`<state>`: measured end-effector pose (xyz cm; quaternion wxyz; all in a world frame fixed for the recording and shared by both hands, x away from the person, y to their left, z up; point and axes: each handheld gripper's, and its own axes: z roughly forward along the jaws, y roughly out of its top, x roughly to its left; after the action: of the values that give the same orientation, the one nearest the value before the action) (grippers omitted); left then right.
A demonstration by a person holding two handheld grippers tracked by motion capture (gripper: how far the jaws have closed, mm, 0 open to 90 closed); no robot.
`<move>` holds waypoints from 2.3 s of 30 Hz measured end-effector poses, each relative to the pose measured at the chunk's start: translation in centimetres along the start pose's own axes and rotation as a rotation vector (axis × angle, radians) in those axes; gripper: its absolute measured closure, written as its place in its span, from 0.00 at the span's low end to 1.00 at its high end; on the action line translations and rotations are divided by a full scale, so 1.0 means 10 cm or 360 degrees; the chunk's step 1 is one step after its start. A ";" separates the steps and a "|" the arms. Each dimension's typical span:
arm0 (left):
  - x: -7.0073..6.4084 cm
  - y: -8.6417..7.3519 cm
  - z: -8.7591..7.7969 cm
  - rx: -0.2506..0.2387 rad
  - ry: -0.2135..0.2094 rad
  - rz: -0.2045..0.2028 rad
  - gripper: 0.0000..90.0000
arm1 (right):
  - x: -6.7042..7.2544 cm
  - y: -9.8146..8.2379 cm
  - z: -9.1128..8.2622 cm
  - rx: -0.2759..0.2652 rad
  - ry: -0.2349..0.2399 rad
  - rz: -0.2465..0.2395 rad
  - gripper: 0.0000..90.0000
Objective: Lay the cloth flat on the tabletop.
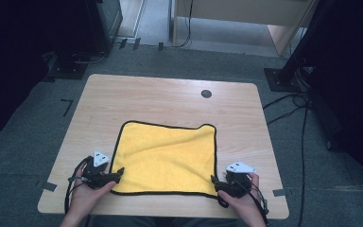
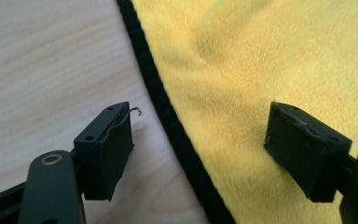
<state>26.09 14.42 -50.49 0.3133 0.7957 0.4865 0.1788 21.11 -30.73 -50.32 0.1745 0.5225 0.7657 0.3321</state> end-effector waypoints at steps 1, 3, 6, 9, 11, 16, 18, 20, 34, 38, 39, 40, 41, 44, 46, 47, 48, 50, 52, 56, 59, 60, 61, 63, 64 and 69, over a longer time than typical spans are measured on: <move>0.04 0.05 0.01 -0.0039 -0.0011 -0.0048 0.25 | -0.03 0.05 -0.02 -0.0038 0.0017 0.0016 0.34; 0.14 0.17 0.03 -0.0123 -0.0021 -0.0158 0.26 | -0.11 0.19 -0.05 -0.0109 0.0018 0.0036 0.37; 0.28 0.39 0.15 -0.0205 -0.0003 -0.0273 0.29 | -0.21 0.44 0.03 -0.0165 0.0000 0.0067 0.40; 0.36 0.57 0.29 -0.0213 0.0013 -0.0324 0.30 | -0.29 0.60 0.12 -0.0190 -0.0036 0.0119 0.44; 0.40 0.70 0.42 -0.0207 0.0040 -0.0330 0.36 | -0.39 0.74 0.25 -0.0207 -0.0083 0.0166 0.48; 0.49 0.96 0.78 -0.0113 0.0158 -0.0324 0.50 | -0.67 0.97 0.63 -0.0160 -0.0104 0.0320 0.55; 0.50 1.02 0.89 -0.0049 0.0165 -0.0324 0.48 | -0.75 1.02 0.74 -0.0161 -0.0075 0.0372 0.56; 0.46 1.06 1.00 -0.0027 0.0219 -0.0263 0.44 | -0.79 1.08 0.87 -0.0132 -0.0022 0.0356 0.56; 0.54 1.14 1.05 -0.0164 0.0265 -0.0293 0.96 | -0.88 1.18 0.99 -0.0171 -0.0347 0.0254 1.00; 0.63 1.16 1.09 -0.0199 0.0361 -0.0474 0.69 | -1.04 1.17 1.02 -0.0246 -0.0105 0.0430 0.85; 0.69 1.16 1.10 -0.0158 0.0275 -0.0534 0.63 | -1.02 1.17 1.05 -0.0230 -0.0014 0.0412 0.81; 0.69 1.16 1.10 -0.0158 0.0275 -0.0534 0.59 | -1.02 1.17 1.05 -0.0230 -0.0014 0.0412 0.81; 0.71 1.15 1.09 -0.0155 0.0268 -0.0496 0.57 | -0.93 1.17 1.10 -0.0164 0.0014 0.0313 0.74; 0.70 1.14 1.09 -0.0131 0.0239 -0.0452 0.55 | -0.82 1.17 1.19 -0.0106 0.0004 0.0208 0.69; 0.67 1.14 1.09 -0.0114 0.0262 -0.0404 0.56 | -0.80 1.17 1.21 -0.0112 -0.0018 0.0192 0.69; 0.66 1.14 1.09 -0.0102 0.0284 -0.0367 0.56 | -0.77 1.18 1.24 -0.0129 -0.0001 0.0184 0.70; 0.64 1.14 1.09 -0.0099 0.0281 -0.0351 0.56 | -0.75 1.19 1.25 -0.0124 -0.0005 0.0156 0.73; 0.63 1.13 1.09 -0.0095 0.0273 -0.0315 0.58 | -0.72 1.19 1.26 -0.0119 -0.0011 0.0117 0.79; 0.61 1.14 1.08 -0.0078 0.0236 -0.0245 0.72 | -0.60 1.22 1.27 -0.0094 -0.0097 -0.0069 0.98; 0.60 1.18 1.08 -0.0058 0.0202 -0.0190 0.91 | -0.57 1.26 1.29 -0.0066 -0.0207 -0.0101 1.00; 0.55 1.23 1.05 -0.0221 0.0151 -0.0171 0.94 | -0.65 1.32 1.25 -0.0220 -0.0327 -0.0022 0.99; 0.53 1.24 1.05 -0.0266 0.0157 -0.0145 0.94 | -0.67 1.33 1.25 -0.0241 -0.0360 0.0000 0.99; 0.53 1.24 1.05 -0.0266 0.0157 -0.0145 0.91 | -0.67 1.33 1.25 -0.0241 -0.0360 0.0000 0.99; 0.53 1.30 1.15 -0.0204 0.0334 -0.0230 0.75 | -0.73 1.37 1.30 -0.0197 -0.0457 0.0092 0.87; 0.56 1.32 1.16 -0.0178 0.0326 -0.0293 0.66 | -0.74 1.37 1.31 -0.0189 -0.0471 0.0108 0.81; 0.61 1.31 1.08 -0.0201 0.0327 -0.0346 0.50 | -0.82 1.36 1.20 -0.0215 -0.0419 0.0196 0.65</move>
<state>43.94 12.00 -49.75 0.3287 0.6947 0.5870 0.2544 40.96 -31.14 -50.22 0.2874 0.5945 0.6787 0.3214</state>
